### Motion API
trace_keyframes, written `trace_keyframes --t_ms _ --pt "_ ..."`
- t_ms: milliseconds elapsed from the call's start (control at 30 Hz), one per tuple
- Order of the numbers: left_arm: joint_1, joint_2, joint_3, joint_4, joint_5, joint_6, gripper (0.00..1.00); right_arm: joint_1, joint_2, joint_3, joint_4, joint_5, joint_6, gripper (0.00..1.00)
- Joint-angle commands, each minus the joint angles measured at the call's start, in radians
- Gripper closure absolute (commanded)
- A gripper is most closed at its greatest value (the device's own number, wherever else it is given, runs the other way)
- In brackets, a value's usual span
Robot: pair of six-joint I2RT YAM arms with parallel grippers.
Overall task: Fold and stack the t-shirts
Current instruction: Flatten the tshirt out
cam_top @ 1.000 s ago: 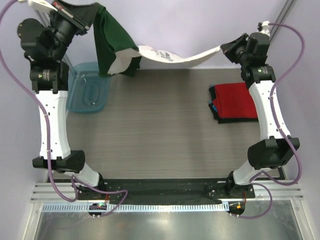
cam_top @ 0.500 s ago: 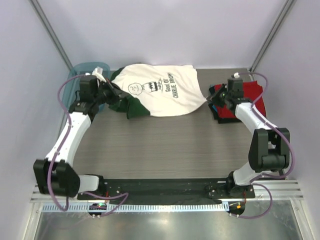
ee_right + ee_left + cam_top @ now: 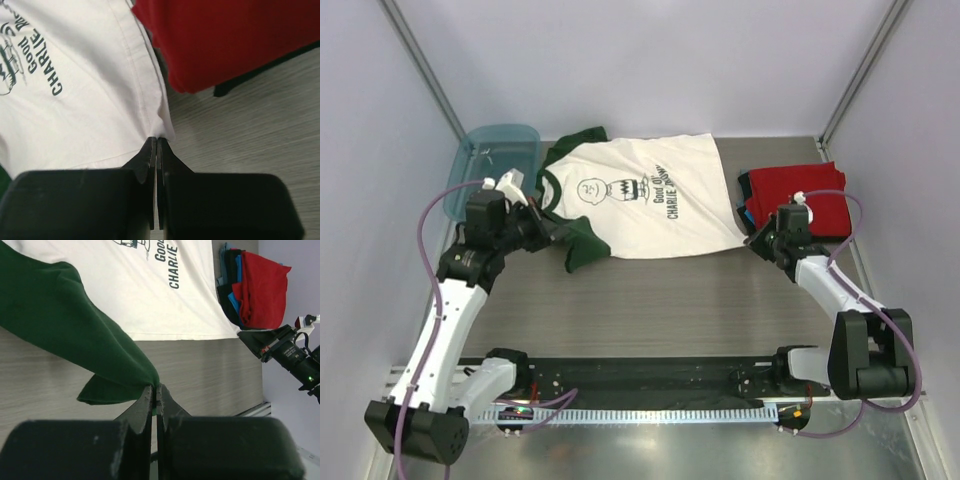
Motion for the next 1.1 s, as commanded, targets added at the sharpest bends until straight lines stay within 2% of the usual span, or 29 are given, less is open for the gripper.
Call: trace_keyframes --t_ms 0,67,167,367,533,700,833,1067 --pt "0.0 -0.072 -0.002 -0.086 0.031 0.042 1.0 -0.006 -0.04 -0.009 -0.014 0.164 0.002 0.99" --pt "-0.002 -0.08 -0.013 -0.134 0.045 0.04 1.0 -0.013 -0.048 -0.017 -0.058 0.234 0.013 0.99" --pt "-0.005 -0.103 -0.041 -0.201 0.034 0.039 1.0 -0.015 -0.092 -0.056 -0.063 0.253 0.019 0.99" --pt "-0.005 -0.172 -0.019 -0.369 -0.069 0.055 1.0 -0.013 -0.137 -0.098 -0.094 0.148 0.004 0.99" --pt "-0.005 -0.209 0.013 -0.438 -0.092 0.054 1.0 -0.01 -0.213 -0.141 -0.112 0.144 0.002 0.99" --pt "-0.003 -0.166 0.016 -0.427 -0.123 0.066 1.0 -0.01 -0.212 -0.12 -0.121 0.135 -0.013 0.99" --pt "-0.005 -0.083 0.019 -0.332 -0.142 0.074 1.0 0.002 -0.136 -0.055 -0.117 0.141 -0.047 0.99" --pt "0.012 0.09 0.174 -0.272 -0.191 0.088 1.0 0.04 0.048 0.121 -0.115 0.167 -0.044 0.99"
